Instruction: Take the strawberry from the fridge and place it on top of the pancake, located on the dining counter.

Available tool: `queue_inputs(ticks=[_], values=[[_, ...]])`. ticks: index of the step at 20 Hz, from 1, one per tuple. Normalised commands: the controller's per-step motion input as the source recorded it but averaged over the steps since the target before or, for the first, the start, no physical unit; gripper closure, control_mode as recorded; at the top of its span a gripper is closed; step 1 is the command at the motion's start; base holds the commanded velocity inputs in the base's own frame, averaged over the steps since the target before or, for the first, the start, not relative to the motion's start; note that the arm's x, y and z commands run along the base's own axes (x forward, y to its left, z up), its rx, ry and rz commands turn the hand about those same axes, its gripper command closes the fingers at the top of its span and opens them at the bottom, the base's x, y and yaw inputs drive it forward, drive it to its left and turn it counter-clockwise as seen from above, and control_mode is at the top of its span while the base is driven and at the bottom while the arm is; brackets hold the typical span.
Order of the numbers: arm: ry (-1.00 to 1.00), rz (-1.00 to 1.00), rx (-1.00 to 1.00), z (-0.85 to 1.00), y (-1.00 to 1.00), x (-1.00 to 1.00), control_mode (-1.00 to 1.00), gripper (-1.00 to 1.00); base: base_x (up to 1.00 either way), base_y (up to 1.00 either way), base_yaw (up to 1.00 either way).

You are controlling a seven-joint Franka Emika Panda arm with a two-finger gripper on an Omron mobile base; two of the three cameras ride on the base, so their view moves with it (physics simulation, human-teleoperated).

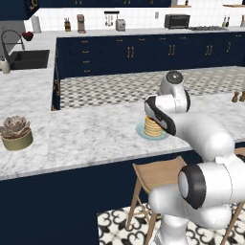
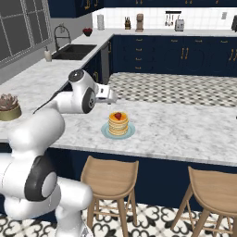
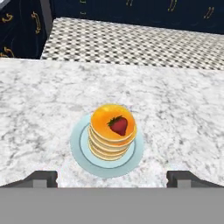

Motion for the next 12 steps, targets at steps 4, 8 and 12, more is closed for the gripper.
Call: queue_inputs(ticks=[4, 8, 12], values=[[0.00, 0.01, -0.13, 0.84, 1.00, -1.00, -1.00, -1.00, 0.00, 0.00, 0.00], [0.00, 0.05, -0.13, 0.40, 0.99, -1.00, -1.00, -1.00, 0.00, 0.00, 0.00], [0.00, 0.07, -0.10, 0.01, 0.77, -1.00, -1.00, -1.00, 0.00, 0.00, 0.00]])
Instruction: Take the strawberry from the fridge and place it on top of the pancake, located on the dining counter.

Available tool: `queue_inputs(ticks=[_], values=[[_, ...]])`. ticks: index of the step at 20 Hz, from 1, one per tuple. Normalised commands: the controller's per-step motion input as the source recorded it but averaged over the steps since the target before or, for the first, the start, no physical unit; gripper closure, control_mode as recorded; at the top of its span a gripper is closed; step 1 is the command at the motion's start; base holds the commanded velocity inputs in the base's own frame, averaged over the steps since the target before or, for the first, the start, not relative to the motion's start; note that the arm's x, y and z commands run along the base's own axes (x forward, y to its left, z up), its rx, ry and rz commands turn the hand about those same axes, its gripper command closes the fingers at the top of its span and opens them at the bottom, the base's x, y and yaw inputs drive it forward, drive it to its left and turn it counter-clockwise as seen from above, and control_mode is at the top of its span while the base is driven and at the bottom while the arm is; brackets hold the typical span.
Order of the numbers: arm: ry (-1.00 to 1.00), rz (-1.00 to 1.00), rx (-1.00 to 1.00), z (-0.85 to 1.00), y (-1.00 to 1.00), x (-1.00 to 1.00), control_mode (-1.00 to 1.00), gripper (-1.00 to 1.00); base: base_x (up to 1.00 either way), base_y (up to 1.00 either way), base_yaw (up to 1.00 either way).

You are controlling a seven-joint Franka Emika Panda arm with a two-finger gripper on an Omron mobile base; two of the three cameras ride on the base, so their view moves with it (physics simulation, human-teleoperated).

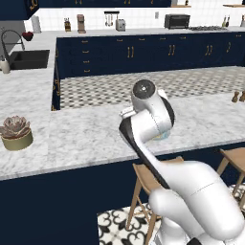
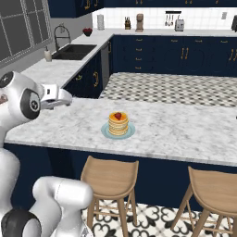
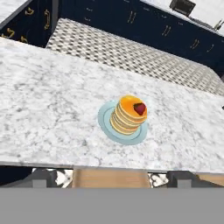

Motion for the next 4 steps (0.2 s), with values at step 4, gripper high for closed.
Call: queue_inputs(ticks=[4], values=[[0.00, 0.13, -0.06, -0.01, 0.37, -1.00, -1.00, -1.00, 0.00, 0.00, 0.00]])
